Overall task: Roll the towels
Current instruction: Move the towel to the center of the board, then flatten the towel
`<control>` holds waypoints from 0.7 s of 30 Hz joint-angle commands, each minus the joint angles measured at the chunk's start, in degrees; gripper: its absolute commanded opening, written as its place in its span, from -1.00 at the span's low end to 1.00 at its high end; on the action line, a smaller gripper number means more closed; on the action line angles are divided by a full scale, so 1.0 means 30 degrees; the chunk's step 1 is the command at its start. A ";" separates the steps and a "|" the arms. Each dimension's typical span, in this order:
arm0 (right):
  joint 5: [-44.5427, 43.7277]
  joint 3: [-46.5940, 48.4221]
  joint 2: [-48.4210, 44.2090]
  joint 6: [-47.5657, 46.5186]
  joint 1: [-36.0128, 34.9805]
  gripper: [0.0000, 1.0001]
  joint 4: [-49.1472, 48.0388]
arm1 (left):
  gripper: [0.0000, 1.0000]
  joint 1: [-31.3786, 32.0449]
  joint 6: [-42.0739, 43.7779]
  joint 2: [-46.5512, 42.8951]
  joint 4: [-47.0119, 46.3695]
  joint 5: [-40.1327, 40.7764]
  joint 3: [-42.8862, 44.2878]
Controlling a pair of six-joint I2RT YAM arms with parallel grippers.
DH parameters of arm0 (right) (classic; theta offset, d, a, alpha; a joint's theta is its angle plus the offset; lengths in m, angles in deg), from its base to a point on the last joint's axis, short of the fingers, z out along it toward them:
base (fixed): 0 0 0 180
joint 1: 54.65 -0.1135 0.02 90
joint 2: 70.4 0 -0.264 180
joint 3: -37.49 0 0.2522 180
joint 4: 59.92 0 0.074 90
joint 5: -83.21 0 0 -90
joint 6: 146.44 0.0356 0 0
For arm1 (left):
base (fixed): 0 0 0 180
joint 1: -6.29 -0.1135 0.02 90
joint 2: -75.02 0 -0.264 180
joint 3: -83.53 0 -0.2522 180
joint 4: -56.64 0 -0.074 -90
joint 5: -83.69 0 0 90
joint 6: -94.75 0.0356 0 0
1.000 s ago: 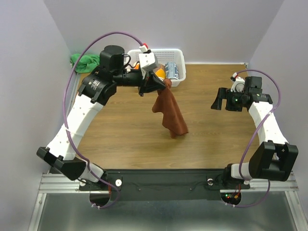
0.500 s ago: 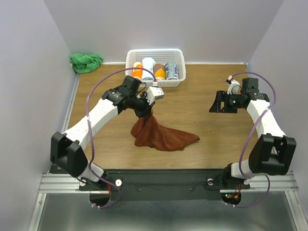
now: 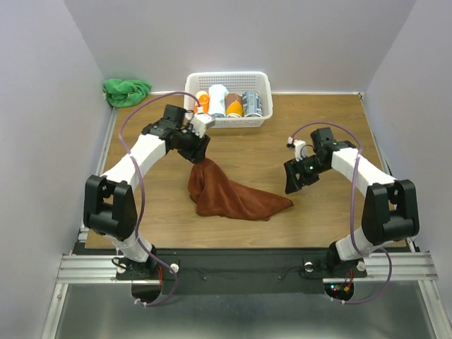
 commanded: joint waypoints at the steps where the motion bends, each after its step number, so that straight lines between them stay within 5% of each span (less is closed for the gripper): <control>1: -0.2207 -0.0353 0.0654 -0.1318 -0.1617 0.47 -0.0348 | 0.27 -0.1805 0.0203 -0.1398 0.0797 -0.3794 0.0529; 6: -0.3466 -0.0938 0.0859 -0.1992 -0.4134 0.65 -0.0523 | 0.33 -0.2276 0.2544 -0.2922 0.2380 -0.5091 -0.0523; 10: -0.4847 -0.1757 0.1328 -0.1993 -0.5194 0.57 -0.1401 | 0.34 -0.2130 0.5501 -0.4650 0.4226 -0.5913 -0.2865; 11: -0.5023 -0.1876 0.1445 -0.1963 -0.5369 0.45 -0.1518 | 0.34 -0.1955 0.6871 -0.4972 0.4461 -0.5768 -0.3421; 16: -0.5171 -0.1966 0.1332 -0.1234 -0.5547 -0.99 -0.1842 | 0.34 0.0965 0.8496 -0.6935 0.3269 -0.2173 -0.7809; 21: -0.4995 -0.1030 -0.1156 -0.0004 -0.5518 -0.99 -0.1784 | 0.35 0.2470 0.7882 -0.6501 0.0600 -0.0465 -0.9666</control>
